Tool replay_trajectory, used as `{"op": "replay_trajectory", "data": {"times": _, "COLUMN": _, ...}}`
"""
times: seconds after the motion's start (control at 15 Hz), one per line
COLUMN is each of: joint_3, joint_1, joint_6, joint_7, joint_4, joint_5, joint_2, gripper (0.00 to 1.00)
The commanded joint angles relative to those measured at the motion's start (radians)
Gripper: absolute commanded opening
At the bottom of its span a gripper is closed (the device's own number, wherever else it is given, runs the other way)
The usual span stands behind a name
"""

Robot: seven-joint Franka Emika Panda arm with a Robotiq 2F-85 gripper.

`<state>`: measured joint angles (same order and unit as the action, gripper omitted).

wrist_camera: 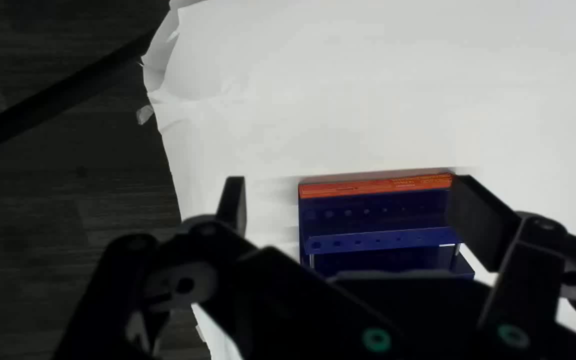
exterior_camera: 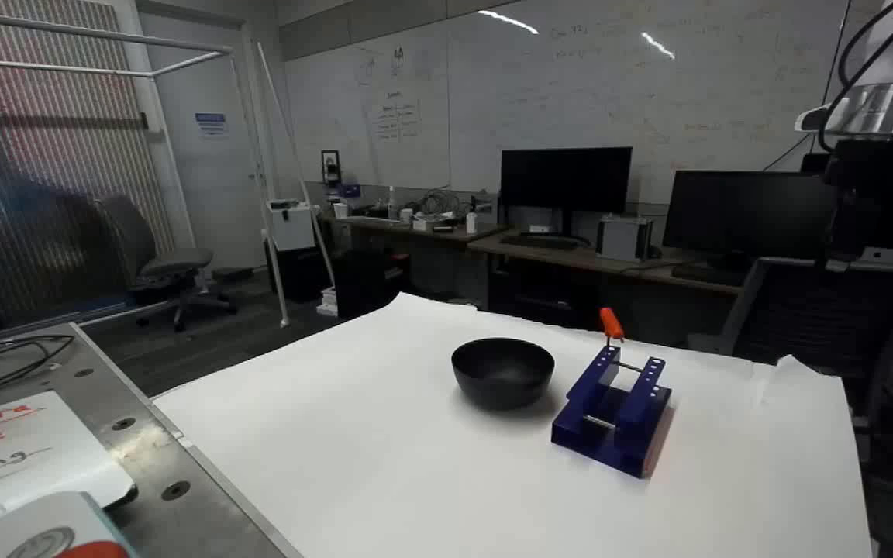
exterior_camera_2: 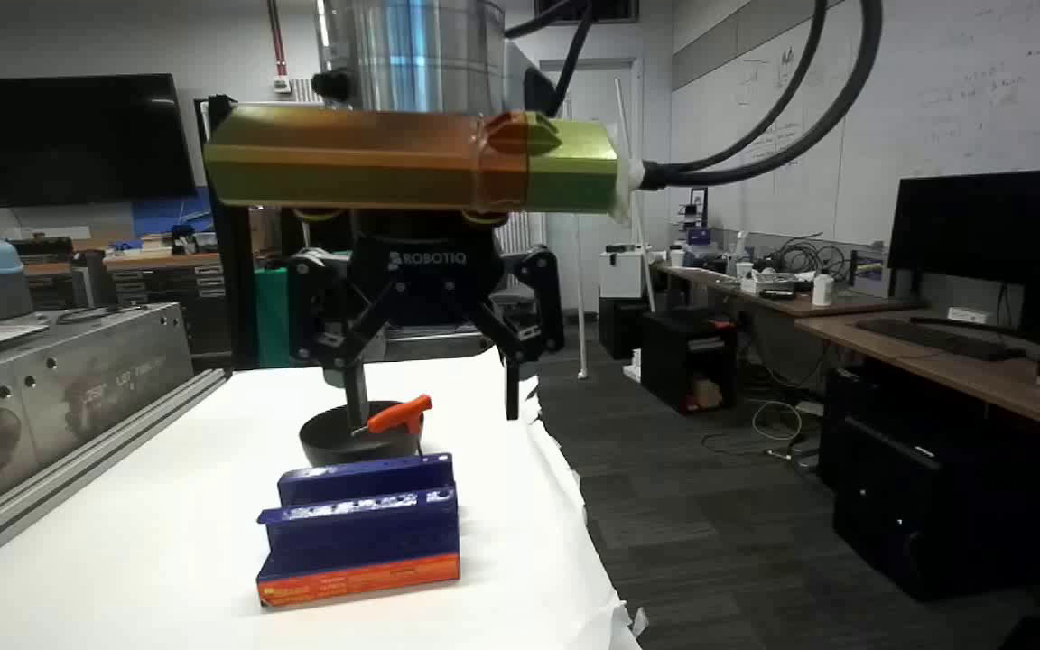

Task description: Put the red object in the bowl

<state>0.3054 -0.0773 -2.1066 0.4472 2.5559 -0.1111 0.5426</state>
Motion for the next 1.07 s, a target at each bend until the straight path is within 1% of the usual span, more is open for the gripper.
{"op": "replay_trajectory", "data": {"times": 0.0, "joint_3": -0.014, "joint_1": -0.015, "joint_6": 0.001, "joint_7": 0.007, "joint_4": -0.005, "joint_5": 0.009, "joint_2": -0.002, "gripper": 1.00}}
{"op": "replay_trajectory", "data": {"times": 0.13, "joint_3": -0.014, "joint_1": -0.015, "joint_6": 0.001, "joint_7": 0.007, "joint_4": -0.009, "joint_5": 0.009, "joint_2": 0.000, "gripper": 1.00}}
{"op": "replay_trajectory", "data": {"times": 0.2, "joint_3": -0.026, "joint_1": -0.005, "joint_6": -0.001, "joint_7": -0.018, "joint_4": -0.021, "joint_5": 0.018, "joint_2": -0.033, "gripper": 1.00}}
{"op": "replay_trajectory", "data": {"times": 0.27, "joint_3": -0.046, "joint_1": -0.002, "joint_6": -0.017, "joint_7": -0.060, "joint_4": -0.023, "joint_5": 0.025, "joint_2": -0.056, "gripper": 1.00}}
{"op": "replay_trajectory", "data": {"times": 0.47, "joint_3": -0.146, "joint_1": 0.023, "joint_6": -0.034, "joint_7": -0.222, "joint_4": -0.064, "joint_5": 0.037, "joint_2": -0.163, "gripper": 1.00}}
{"op": "replay_trajectory", "data": {"times": 0.6, "joint_3": -0.213, "joint_1": 0.047, "joint_6": -0.032, "joint_7": -0.326, "joint_4": -0.115, "joint_5": 0.048, "joint_2": -0.245, "gripper": 1.00}}
{"op": "replay_trajectory", "data": {"times": 0.73, "joint_3": -0.265, "joint_1": 0.067, "joint_6": -0.036, "joint_7": -0.425, "joint_4": -0.184, "joint_5": 0.062, "joint_2": -0.335, "gripper": 1.00}}
{"op": "replay_trajectory", "data": {"times": 0.87, "joint_3": -0.303, "joint_1": 0.081, "joint_6": -0.042, "joint_7": -0.509, "joint_4": -0.257, "joint_5": 0.076, "joint_2": -0.425, "gripper": 1.00}}
{"op": "replay_trajectory", "data": {"times": 0.93, "joint_3": -0.314, "joint_1": 0.087, "joint_6": -0.026, "joint_7": -0.529, "joint_4": -0.296, "joint_5": 0.082, "joint_2": -0.466, "gripper": 1.00}}
{"op": "replay_trajectory", "data": {"times": 1.0, "joint_3": -0.324, "joint_1": 0.089, "joint_6": -0.034, "joint_7": -0.569, "joint_4": -0.328, "joint_5": 0.076, "joint_2": -0.503, "gripper": 1.00}}
